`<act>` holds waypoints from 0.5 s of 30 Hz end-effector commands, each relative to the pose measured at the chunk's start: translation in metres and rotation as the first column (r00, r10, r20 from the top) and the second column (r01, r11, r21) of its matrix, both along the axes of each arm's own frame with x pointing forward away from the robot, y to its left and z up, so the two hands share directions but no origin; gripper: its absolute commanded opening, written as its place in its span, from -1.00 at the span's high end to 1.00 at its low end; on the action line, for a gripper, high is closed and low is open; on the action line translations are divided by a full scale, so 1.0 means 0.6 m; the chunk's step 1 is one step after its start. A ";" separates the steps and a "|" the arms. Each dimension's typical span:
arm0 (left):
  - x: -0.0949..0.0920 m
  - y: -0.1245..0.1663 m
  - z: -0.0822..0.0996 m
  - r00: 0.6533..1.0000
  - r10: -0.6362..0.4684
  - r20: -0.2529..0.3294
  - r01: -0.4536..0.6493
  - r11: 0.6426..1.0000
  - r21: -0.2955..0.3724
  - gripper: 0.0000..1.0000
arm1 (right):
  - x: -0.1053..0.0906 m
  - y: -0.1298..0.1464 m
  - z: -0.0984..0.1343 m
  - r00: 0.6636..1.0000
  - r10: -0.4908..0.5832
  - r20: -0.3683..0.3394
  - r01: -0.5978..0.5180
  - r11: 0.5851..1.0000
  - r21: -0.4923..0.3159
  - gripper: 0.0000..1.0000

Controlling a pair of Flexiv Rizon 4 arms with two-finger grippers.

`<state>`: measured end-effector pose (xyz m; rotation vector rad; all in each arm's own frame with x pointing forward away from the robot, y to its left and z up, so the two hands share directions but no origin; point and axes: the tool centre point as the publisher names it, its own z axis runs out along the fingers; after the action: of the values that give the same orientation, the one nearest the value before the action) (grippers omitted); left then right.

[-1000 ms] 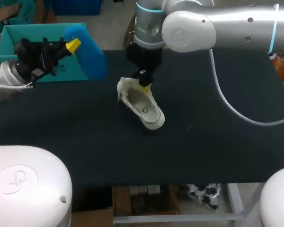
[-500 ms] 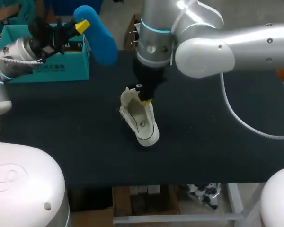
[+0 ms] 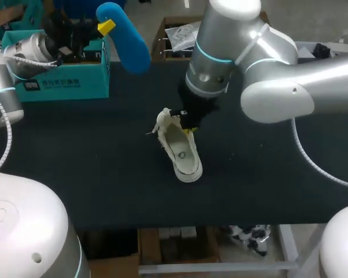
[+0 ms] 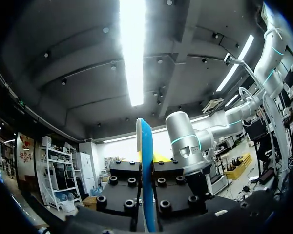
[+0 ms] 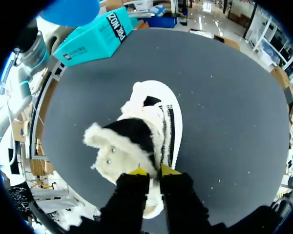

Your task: Open the shoe tongue, take the insole out of the shoe, put the insole back into the shoe, and pack the shoe into the shoebox

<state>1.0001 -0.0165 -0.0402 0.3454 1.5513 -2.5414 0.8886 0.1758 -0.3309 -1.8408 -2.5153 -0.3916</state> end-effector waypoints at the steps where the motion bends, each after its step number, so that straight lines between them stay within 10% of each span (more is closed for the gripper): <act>1: 0.007 -0.002 -0.010 0.997 -0.070 0.026 0.070 0.998 0.002 1.00 | -0.008 -0.021 0.006 0.994 -0.019 0.107 0.013 0.998 0.054 -1.00; 6: -0.010 -0.011 -0.011 0.996 -0.091 0.003 0.091 0.996 -0.016 1.00 | -0.015 -0.038 0.022 0.992 -0.024 0.124 0.017 0.998 0.061 -1.00; 9: -0.018 -0.018 -0.014 0.985 -0.131 -0.116 0.131 0.991 -0.004 1.00 | -0.024 -0.047 0.032 0.986 -0.005 0.169 -0.013 0.995 0.102 -1.00; 15: -0.018 -0.018 -0.014 0.985 -0.131 -0.116 0.131 0.991 -0.004 1.00 | -0.024 -0.047 0.032 0.986 -0.005 0.169 -0.013 0.995 0.102 -1.00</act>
<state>0.9911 -0.0269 -0.0500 0.3258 1.6225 -2.7069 0.8782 0.1519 -0.3095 -1.8185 -2.5369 -0.5703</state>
